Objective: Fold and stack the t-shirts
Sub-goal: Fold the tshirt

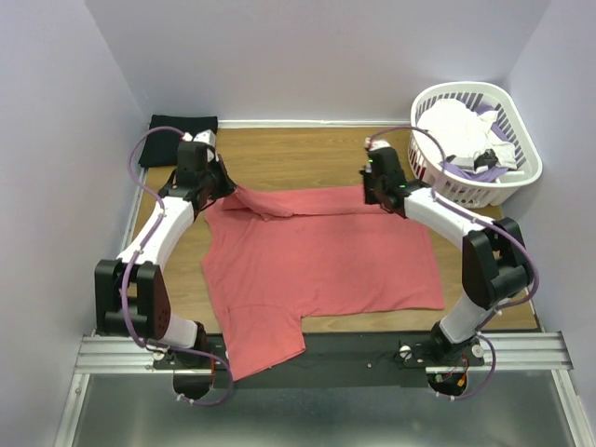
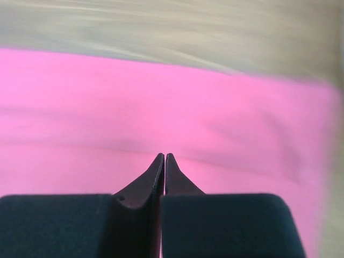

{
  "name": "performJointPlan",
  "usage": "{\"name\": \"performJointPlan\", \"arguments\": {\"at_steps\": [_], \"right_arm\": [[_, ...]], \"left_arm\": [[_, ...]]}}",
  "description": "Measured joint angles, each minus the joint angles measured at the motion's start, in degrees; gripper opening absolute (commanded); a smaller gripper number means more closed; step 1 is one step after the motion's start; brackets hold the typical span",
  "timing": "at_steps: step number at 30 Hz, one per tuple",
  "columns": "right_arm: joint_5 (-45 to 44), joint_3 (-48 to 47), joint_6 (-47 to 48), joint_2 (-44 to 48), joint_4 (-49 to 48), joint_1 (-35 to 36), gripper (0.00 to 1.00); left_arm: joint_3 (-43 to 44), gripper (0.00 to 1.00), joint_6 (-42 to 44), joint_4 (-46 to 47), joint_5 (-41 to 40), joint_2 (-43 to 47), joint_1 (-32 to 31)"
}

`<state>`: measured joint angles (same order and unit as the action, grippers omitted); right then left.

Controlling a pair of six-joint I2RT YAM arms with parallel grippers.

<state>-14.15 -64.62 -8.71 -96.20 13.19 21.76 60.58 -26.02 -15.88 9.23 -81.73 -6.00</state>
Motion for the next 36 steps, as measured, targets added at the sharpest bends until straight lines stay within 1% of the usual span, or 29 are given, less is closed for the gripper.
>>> {"name": "performJointPlan", "arguments": {"at_steps": [2, 4, 6, 9, 12, 16, 22, 24, 30, 36], "right_arm": [[5.2, -3.6, 1.5, -0.6, -1.1, 6.1, 0.09], [8.3, -5.9, 2.4, -1.7, -2.0, 9.6, 0.09], [12.0, -9.7, 3.8, -4.7, -3.2, 13.8, 0.09], [15.1, -14.7, 6.1, -10.2, -4.4, 18.0, 0.14], [17.4, -19.1, 8.7, -16.5, -4.7, 21.1, 0.2], [19.0, -23.7, 11.3, -22.8, -4.5, 23.6, 0.26], [20.2, -30.3, 13.2, -29.1, -4.6, 25.9, 0.32], [20.3, -32.2, 13.5, -31.1, -4.8, 26.4, 0.33], [20.4, -33.8, 13.6, -34.7, -5.0, 27.0, 0.33], [19.5, -34.7, 13.7, -36.0, -5.2, 27.0, 0.33]], "left_arm": [[3.0, 0.0, 0.1, 0.6, 0.4, -3.0, 0.0], [5.4, 0.0, 0.2, 0.9, 0.5, -6.3, 0.0], [8.8, 0.0, 0.6, 0.3, 0.5, -10.3, 0.0], [13.5, 0.0, 1.4, 0.3, 0.4, -16.3, 0.0], [15.6, 0.0, 1.9, 0.0, 0.5, -20.0, 0.0], [16.2, 0.0, 2.5, -0.1, 0.5, -22.6, 0.0], [16.2, 0.0, 2.9, -0.1, 0.4, -24.7, 0.0], [16.3, 0.0, 3.0, -0.1, 0.4, -25.1, 0.0], [17.0, 0.0, 3.4, -0.1, -0.9, -25.5, 0.0], [17.5, 0.0, 3.7, -0.1, -1.1, -25.5, 0.0]]}}
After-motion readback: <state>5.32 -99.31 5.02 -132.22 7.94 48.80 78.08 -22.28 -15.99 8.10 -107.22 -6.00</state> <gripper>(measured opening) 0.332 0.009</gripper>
